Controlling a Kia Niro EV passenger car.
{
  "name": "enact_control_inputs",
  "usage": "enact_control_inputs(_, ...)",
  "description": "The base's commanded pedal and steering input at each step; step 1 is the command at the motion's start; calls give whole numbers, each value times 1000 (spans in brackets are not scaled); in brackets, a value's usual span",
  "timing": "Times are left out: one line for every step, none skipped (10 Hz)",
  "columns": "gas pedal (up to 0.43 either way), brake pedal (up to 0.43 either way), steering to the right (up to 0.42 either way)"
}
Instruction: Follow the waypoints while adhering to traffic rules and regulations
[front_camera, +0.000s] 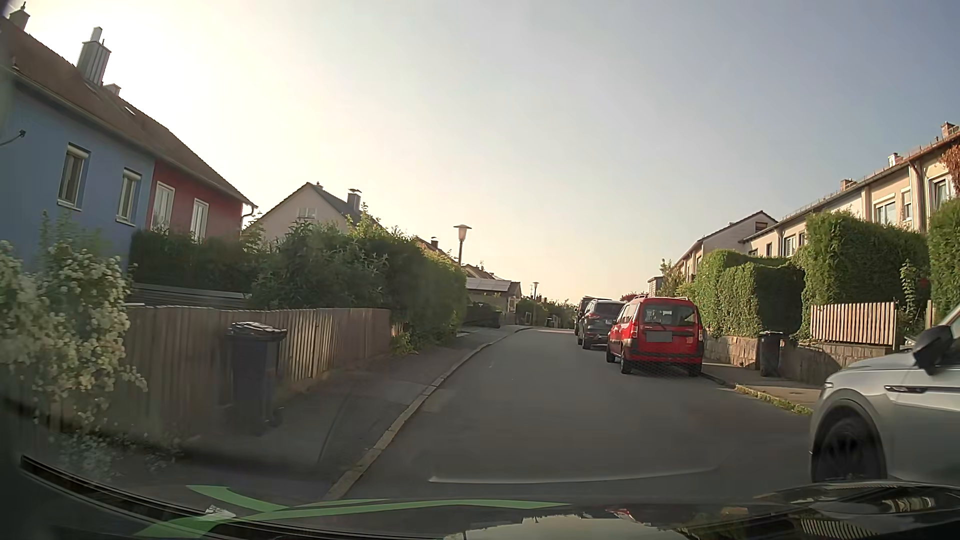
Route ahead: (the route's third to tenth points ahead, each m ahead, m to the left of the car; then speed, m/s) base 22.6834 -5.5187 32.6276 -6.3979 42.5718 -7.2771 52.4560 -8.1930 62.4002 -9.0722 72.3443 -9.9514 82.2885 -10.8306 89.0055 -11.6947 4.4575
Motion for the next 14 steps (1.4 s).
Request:
enact_control_inputs(110, 0, 14)
enact_control_inputs(110, 0, 13)
enact_control_inputs(110, 0, 14)
enact_control_inputs(110, 0, 16)
enact_control_inputs(110, 0, 17)
enact_control_inputs(110, 0, 18)
enact_control_inputs(110, 0, 20)
enact_control_inputs(110, 0, 21)
enact_control_inputs(110, 0, 21)
enact_control_inputs(110, 0, 21)
enact_control_inputs(110, 0, 21)
enact_control_inputs(110, 0, 20)
enact_control_inputs(110, 0, 18)
enact_control_inputs(110, 0, 17)
